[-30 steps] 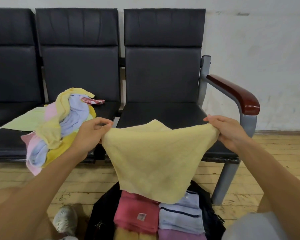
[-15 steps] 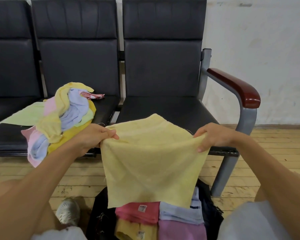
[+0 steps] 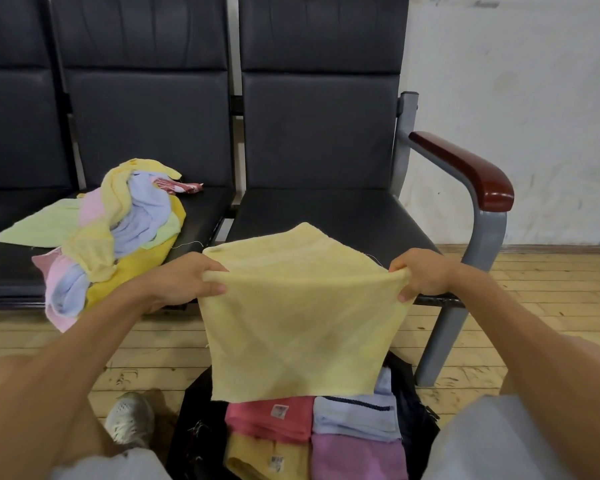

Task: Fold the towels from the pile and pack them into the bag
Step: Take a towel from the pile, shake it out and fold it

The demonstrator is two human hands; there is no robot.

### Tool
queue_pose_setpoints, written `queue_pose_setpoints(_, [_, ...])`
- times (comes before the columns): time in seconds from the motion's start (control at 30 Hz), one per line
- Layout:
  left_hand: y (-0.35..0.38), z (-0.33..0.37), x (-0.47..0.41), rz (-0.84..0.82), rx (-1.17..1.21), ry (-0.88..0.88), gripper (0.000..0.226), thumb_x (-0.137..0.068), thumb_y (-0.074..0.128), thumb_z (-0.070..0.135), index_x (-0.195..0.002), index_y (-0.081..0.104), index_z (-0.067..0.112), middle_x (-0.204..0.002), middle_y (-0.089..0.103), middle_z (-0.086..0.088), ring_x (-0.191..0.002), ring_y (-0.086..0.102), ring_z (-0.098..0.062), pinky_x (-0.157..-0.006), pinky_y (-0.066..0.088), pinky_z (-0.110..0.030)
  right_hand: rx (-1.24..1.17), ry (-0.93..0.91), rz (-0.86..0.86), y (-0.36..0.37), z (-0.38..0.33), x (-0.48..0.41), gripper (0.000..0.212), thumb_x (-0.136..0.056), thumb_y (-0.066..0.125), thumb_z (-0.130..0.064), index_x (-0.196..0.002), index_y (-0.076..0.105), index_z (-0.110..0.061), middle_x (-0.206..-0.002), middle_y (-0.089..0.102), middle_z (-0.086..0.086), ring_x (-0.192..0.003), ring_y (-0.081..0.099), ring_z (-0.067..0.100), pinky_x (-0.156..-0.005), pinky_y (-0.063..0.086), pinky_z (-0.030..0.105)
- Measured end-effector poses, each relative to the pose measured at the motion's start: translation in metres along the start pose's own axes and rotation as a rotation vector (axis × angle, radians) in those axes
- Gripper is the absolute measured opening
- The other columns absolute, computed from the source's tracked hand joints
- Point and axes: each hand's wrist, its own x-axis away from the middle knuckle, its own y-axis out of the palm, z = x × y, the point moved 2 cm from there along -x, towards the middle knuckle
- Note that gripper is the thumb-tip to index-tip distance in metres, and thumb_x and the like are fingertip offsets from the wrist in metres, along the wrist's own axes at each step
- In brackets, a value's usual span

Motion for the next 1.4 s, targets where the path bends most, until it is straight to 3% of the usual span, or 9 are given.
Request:
queue_pose_setpoints(0.17, [-0.004,0.008,0.000,0.260,0.012,0.040,0.019,-0.096,0.056,0.014,-0.087,0.073,0.013,-0.085,0.069,0.001,-0.080,0.061,-0.012,-0.067,0.045,-0.019,-0.064,0.048,0.154,-0.003,-0.004,-0.003,0.024,-0.096,0.055,-0.011,-0.074,0.061,-0.017,-0.073,0.055,-0.002,-0.072,0.049,0.013,-0.061,0.035,0.020])
queue_pose_setpoints(0.3, [-0.008,0.009,0.001,0.492,0.055,0.062,0.017,-0.098,0.054,0.020,-0.090,0.069,0.019,-0.085,0.066,0.006,-0.081,0.056,-0.007,-0.069,0.042,-0.019,-0.271,0.128,0.384,-0.006,-0.001,-0.005,0.014,-0.097,0.056,-0.012,-0.095,0.069,-0.015,-0.087,0.062,0.000,-0.078,0.054,0.012,-0.062,0.040,0.017])
queue_pose_setpoints(0.47, [-0.012,0.006,0.003,0.563,0.053,0.016,0.014,-0.096,0.057,0.023,-0.095,0.071,0.022,-0.087,0.066,0.007,-0.084,0.056,-0.007,-0.069,0.039,-0.022,-0.723,0.205,0.570,-0.008,0.004,-0.004,0.011,-0.092,0.065,-0.009,-0.092,0.070,-0.018,-0.089,0.064,-0.005,-0.087,0.060,0.015,-0.081,0.057,0.038])
queue_pose_setpoints(0.73, [-0.016,0.006,0.002,0.724,0.232,-0.077,0.024,-0.088,0.068,0.024,-0.107,0.073,0.010,-0.089,0.065,0.006,-0.093,0.058,-0.015,-0.075,0.041,-0.026,-1.260,0.209,0.615,-0.017,0.004,0.006,0.022,-0.092,0.063,-0.008,-0.113,0.070,-0.012,-0.106,0.063,-0.002,-0.100,0.062,0.018,-0.072,0.055,0.024])
queue_pose_setpoints(0.93, [-0.017,0.009,0.004,0.737,0.107,-0.070,0.025,-0.091,0.066,0.023,-0.109,0.072,0.007,-0.097,0.066,0.001,-0.091,0.053,-0.011,-0.077,0.037,-0.024,-0.936,0.238,0.631,-0.016,0.007,0.003,0.020,-0.082,0.075,-0.011,-0.102,0.074,-0.015,-0.100,0.068,0.003,-0.095,0.063,0.017,-0.086,0.052,0.030])
queue_pose_setpoints(1.03, [-0.018,0.009,0.003,0.723,0.009,-0.066,0.023,-0.094,0.061,0.020,-0.110,0.072,0.007,-0.105,0.070,-0.005,-0.091,0.052,-0.010,-0.080,0.036,-0.025,-0.554,0.262,0.635,-0.015,0.003,0.003,0.026,-0.082,0.077,-0.017,-0.107,0.074,-0.013,-0.091,0.066,-0.001,-0.079,0.057,0.007,-0.081,0.045,0.025])
queue_pose_setpoints(1.13, [-0.017,0.005,0.000,0.705,-0.086,-0.064,0.024,-0.097,0.056,0.016,-0.110,0.071,0.005,-0.109,0.071,-0.012,-0.092,0.055,-0.015,-0.080,0.036,-0.026,-0.411,0.231,0.637,-0.014,-0.002,0.002,0.014,-0.086,0.073,-0.020,-0.098,0.073,-0.013,-0.084,0.061,-0.005,-0.071,0.052,0.005,-0.067,0.041,0.016])
queue_pose_setpoints(1.23, [-0.017,0.004,0.000,0.703,-0.149,-0.064,0.024,-0.098,0.053,0.015,-0.110,0.070,0.003,-0.106,0.070,-0.013,-0.096,0.059,-0.024,-0.079,0.036,-0.027,-0.470,0.231,0.662,-0.013,-0.006,0.000,0.009,-0.093,0.064,-0.023,-0.098,0.065,-0.015,-0.084,0.056,-0.006,-0.079,0.053,0.010,-0.068,0.040,0.022])
queue_pose_setpoints(1.4, [-0.015,0.005,-0.004,0.674,-0.094,-0.080,0.023,-0.100,0.047,0.013,-0.079,0.055,0.009,-0.073,0.051,-0.001,-0.082,0.053,-0.026,-0.065,0.030,-0.028,-0.763,0.250,0.550,-0.007,-0.020,-0.002,0.021,-0.104,0.040,-0.027,-0.114,0.051,-0.012,-0.094,0.051,-0.004,-0.094,0.051,0.015,-0.082,0.045,0.038])
